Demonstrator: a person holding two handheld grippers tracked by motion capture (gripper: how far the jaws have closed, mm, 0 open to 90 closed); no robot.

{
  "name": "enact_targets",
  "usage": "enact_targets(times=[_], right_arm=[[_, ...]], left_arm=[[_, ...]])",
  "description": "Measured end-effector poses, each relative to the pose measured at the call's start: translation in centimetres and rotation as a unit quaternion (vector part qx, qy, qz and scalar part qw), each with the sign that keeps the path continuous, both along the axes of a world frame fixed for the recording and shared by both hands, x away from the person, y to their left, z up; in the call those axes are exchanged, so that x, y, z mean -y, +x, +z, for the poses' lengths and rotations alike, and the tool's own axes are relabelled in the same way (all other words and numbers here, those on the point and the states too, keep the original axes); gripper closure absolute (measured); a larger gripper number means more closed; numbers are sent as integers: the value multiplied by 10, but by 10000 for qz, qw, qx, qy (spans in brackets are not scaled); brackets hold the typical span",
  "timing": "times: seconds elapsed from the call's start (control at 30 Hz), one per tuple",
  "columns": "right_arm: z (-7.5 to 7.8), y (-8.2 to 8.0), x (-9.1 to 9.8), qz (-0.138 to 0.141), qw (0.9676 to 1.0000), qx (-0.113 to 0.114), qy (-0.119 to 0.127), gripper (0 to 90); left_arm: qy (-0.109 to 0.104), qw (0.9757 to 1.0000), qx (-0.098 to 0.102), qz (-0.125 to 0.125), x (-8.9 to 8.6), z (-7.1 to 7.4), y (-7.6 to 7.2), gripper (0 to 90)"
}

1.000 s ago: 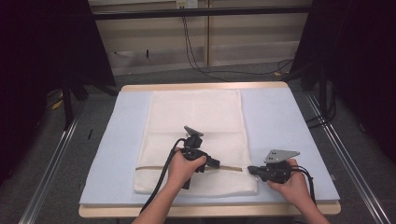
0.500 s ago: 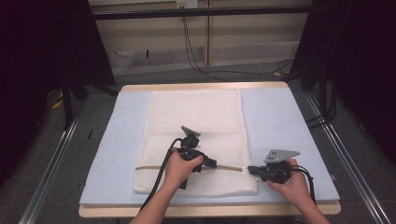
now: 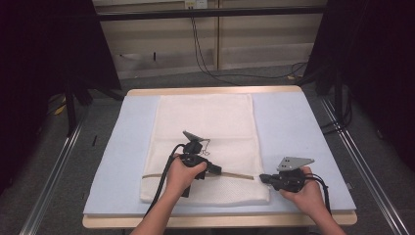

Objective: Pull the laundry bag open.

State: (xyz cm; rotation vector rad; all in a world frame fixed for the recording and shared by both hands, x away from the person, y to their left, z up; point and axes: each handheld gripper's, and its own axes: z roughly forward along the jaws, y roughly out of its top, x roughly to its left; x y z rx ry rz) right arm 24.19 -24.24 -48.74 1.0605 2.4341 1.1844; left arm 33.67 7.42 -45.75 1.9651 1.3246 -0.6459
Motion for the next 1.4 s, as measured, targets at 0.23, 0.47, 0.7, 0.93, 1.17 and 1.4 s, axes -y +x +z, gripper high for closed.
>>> enact_targets(times=[0.23, 0.47, 0.7, 0.93, 1.17, 1.4], right_arm=[[0, 0, 0, -3, 10000, 6, -6, 900], [0, 0, 0, -2, 10000, 0, -2, 900], [0, 0, 0, -3, 10000, -3, -2, 900], [0, 0, 0, 5, 10000, -4, 14, 900], [0, 0, 0, -2, 10000, 0, 3, 900], [0, 0, 0, 11, 10000, 1, 12, 900]], left_arm=[[-25, 10000, -18, 17, -4, -1, 0, 874], [-49, 10000, -51, 16, -8, -1, 0, 874], [-43, 9999, 0, 91, -13, 0, 1, 874], [-63, 9999, -41, 115, -18, 0, 1, 874], [-99, 9998, -83, 157, -27, 1, 2, 874], [-104, 9996, -37, 245, -33, 0, 1, 874]])
